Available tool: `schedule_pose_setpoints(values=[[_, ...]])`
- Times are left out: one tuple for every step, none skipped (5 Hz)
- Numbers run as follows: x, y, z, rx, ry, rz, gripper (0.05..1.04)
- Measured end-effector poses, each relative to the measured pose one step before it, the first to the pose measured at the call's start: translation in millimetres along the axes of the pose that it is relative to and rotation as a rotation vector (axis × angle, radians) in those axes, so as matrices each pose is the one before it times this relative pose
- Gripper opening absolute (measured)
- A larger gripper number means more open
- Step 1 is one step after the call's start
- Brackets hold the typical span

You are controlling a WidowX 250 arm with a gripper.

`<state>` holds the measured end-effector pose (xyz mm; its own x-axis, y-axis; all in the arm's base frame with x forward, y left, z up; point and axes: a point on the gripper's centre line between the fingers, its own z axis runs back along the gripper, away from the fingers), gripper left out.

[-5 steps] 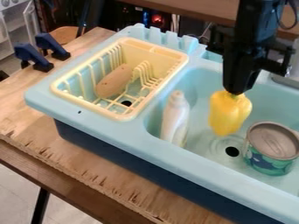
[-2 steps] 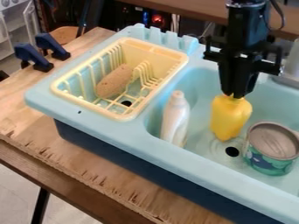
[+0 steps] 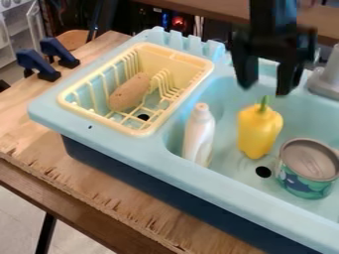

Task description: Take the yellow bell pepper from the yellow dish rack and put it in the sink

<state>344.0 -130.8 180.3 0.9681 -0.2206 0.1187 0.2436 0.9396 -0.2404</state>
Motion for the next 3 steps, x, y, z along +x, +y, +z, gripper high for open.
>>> schedule_pose_setpoints(values=[[-6.73,-4.59,33.87,0.0408,-0.0786,-0.0070,1.008],[-8.89,9.05,18.38,0.1117,-0.0103,0.0322,1.005],[-6.49,14.54,9.49,0.1387,-0.0392,0.0947,1.003]])
